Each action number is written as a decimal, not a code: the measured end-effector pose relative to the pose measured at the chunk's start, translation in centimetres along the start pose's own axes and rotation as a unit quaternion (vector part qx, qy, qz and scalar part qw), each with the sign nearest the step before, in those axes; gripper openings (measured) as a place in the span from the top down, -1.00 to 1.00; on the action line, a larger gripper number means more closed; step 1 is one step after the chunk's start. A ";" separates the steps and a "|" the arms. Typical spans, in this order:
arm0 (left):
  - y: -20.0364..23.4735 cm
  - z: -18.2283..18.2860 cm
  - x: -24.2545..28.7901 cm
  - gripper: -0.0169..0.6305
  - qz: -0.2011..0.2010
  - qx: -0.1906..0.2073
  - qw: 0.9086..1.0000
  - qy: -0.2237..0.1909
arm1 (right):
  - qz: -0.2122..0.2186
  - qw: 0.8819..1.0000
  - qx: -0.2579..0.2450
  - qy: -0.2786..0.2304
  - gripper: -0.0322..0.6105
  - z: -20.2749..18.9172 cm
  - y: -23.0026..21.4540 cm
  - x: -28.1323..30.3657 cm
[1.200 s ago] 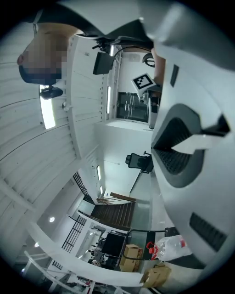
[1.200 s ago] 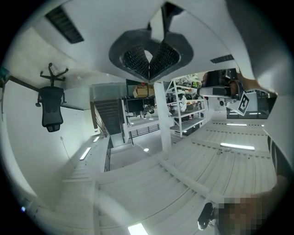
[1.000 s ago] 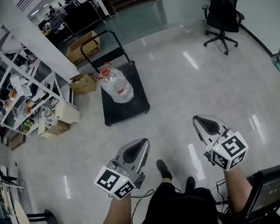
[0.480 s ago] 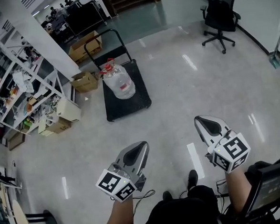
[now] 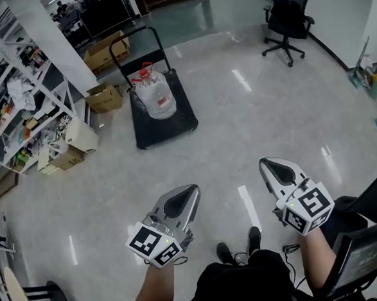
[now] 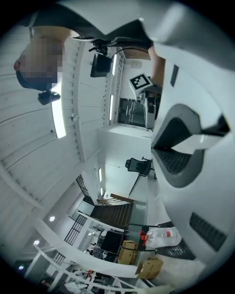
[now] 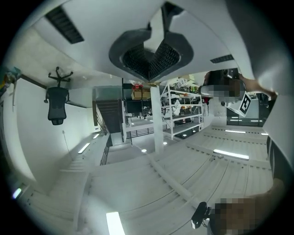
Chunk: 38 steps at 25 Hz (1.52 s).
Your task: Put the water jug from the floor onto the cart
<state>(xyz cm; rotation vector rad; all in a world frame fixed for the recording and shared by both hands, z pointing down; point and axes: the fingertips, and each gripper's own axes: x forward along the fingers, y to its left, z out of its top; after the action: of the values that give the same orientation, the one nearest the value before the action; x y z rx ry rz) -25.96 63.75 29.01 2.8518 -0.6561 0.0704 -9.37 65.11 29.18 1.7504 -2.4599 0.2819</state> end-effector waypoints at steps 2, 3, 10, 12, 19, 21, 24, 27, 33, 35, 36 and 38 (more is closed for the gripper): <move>-0.6 1.2 -1.1 0.94 -0.002 0.006 1.000 -0.014 | -0.005 1.000 -0.007 -0.010 0.89 1.3 0.8 -1.0; -0.7 1.7 -1.6 0.94 -0.001 0.008 1.000 -0.019 | -0.005 1.000 -0.013 -0.014 0.89 2.0 1.2 -1.3; -2.2 3.4 -3.1 0.94 0.027 0.029 0.999 -0.029 | 0.000 0.999 -0.019 -0.044 0.90 4.4 0.7 -3.2; -2.7 3.9 -3.0 0.94 0.034 0.031 0.998 -0.035 | 0.005 0.999 -0.027 -0.044 0.90 4.6 0.5 -3.6; -5.6 4.9 -1.4 0.94 0.041 0.029 0.998 -0.050 | -0.001 0.998 -0.021 -0.052 0.90 5.4 -1.9 -6.0; -6.3 4.4 -0.8 0.94 0.041 0.025 0.998 -0.047 | 0.002 0.999 -0.025 -0.048 0.90 5.3 -2.4 -6.5; -8.0 4.0 0.2 0.94 0.038 0.024 0.998 -0.041 | 0.004 0.999 -0.027 -0.045 0.90 5.1 -3.3 -7.9; -8.8 3.9 1.0 0.94 0.038 0.029 0.998 -0.043 | 0.006 0.998 -0.030 -0.050 0.90 5.3 -4.1 -8.5; -9.8 4.1 2.1 0.94 0.057 0.024 0.997 -0.042 | 0.013 0.998 -0.027 -0.056 0.90 5.4 -5.4 -9.4; -10.1 4.2 2.7 0.94 0.058 0.026 0.997 -0.043 | 0.014 0.998 -0.027 -0.059 0.90 5.4 -6.0 -9.7; -10.2 4.3 3.0 0.94 0.058 0.027 0.997 -0.042 | 0.015 0.998 -0.027 -0.059 0.90 5.4 -6.3 -9.7; -10.4 4.2 3.5 0.94 0.056 0.030 0.997 -0.040 | 0.015 0.998 -0.025 -0.059 0.90 5.4 -6.7 -9.7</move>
<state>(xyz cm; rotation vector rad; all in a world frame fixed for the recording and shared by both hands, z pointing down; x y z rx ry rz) -18.29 70.47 23.16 2.8848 -0.8444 -0.0059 0.28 70.81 22.55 1.7585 -2.5528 0.1199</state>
